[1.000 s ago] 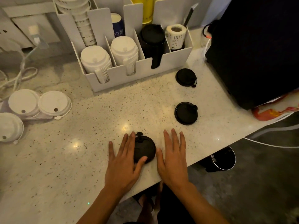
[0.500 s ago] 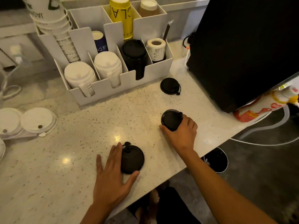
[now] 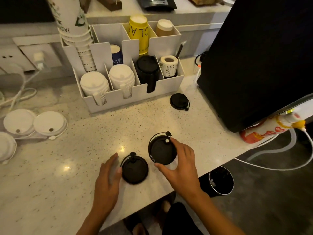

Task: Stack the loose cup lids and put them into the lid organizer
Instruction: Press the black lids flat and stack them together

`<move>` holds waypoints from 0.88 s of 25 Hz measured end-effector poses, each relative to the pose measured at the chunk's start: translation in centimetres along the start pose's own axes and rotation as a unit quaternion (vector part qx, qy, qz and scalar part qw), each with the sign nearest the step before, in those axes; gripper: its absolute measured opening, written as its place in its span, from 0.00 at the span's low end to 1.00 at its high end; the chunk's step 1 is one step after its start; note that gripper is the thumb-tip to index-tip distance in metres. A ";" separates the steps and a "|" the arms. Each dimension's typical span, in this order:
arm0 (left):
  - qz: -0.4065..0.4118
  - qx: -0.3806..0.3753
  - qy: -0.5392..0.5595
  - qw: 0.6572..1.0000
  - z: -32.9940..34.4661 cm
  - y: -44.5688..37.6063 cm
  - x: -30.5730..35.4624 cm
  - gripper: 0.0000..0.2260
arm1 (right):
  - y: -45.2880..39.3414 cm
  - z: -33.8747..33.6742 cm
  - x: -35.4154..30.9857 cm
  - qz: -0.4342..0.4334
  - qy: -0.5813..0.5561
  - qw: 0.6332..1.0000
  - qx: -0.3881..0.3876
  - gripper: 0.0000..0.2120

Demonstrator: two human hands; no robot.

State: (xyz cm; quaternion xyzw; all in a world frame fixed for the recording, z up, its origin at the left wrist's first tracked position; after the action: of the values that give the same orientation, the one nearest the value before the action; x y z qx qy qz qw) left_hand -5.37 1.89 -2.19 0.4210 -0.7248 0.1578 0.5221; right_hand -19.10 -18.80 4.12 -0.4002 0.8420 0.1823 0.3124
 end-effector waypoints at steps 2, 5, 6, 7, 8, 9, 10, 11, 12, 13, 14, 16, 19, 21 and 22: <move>-0.053 0.058 0.120 0.990 -1.4 0.2 0.2 0.24 | 0.1 -0.3 -0.7 -0.016 0.008 1.000 -0.012 0.40; -0.136 0.148 0.166 0.965 -3.1 2.1 1.5 0.26 | 0.5 0.1 -1.4 -0.037 -0.007 0.998 -0.040 0.41; -0.154 0.171 0.156 0.961 -3.2 2.8 2.1 0.26 | 0.6 0.5 -1.6 -0.042 -0.012 0.997 -0.059 0.41; -0.162 0.185 0.149 0.958 -3.0 3.5 2.8 0.27 | 0.6 1.0 -1.8 -0.046 -0.016 0.995 -0.082 0.41; -0.165 0.193 0.146 0.956 -2.7 4.0 3.4 0.28 | 0.6 1.5 -2.0 -0.049 -0.021 0.994 -0.100 0.41; -0.170 0.195 0.142 0.955 -2.3 4.2 3.9 0.29 | 0.5 1.9 -2.1 -0.052 -0.029 0.992 -0.114 0.41; -0.182 0.195 0.137 0.954 -1.8 4.4 4.1 0.30 | 0.4 2.1 -1.9 -0.054 -0.042 0.989 -0.129 0.40; -0.194 0.193 0.132 0.953 -1.2 4.5 4.5 0.31 | 0.2 2.2 -1.7 -0.058 -0.055 0.987 -0.143 0.40; -0.203 0.193 0.127 0.952 -0.6 4.6 5.0 0.31 | 0.0 2.1 -1.5 -0.064 -0.067 0.983 -0.156 0.40; -0.210 0.195 0.125 0.950 0.0 4.8 5.6 0.32 | -0.3 1.9 -1.2 -0.071 -0.074 0.980 -0.172 0.40; -0.217 0.200 0.122 0.948 0.6 5.0 6.3 0.33 | -0.6 1.7 -1.0 -0.078 -0.079 0.976 -0.189 0.41; -0.226 0.225 0.121 0.940 1.5 5.3 7.4 0.33 | -0.9 1.4 -0.6 -0.092 -0.087 0.967 -0.220 0.41; -0.204 0.257 0.147 0.933 3.1 5.1 8.7 0.28 | -1.5 0.9 -0.2 -0.119 -0.083 0.955 -0.259 0.41; -0.185 0.222 0.137 0.947 4.6 4.5 9.8 0.20 | -1.8 0.4 0.2 -0.136 -0.079 0.946 -0.284 0.41; -0.182 0.202 0.122 0.954 5.3 4.3 10.3 0.17 | -1.8 0.3 0.4 -0.140 -0.081 0.940 -0.301 0.41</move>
State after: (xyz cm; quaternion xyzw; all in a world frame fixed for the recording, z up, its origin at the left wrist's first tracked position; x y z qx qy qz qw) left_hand -12.98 -3.69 5.75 0.6200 -0.5194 0.2533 0.5308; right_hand -17.74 -20.00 3.57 -0.5730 0.6550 0.4138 0.2671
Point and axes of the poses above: each hand's wrist, its own y-axis away from the middle knuckle, its own z-axis out of the palm, x = y × z, the point moved 7 cm from there along -y, towards the middle knuckle, and after that the axes turned 9 degrees about -x, right-handed, at the moved point
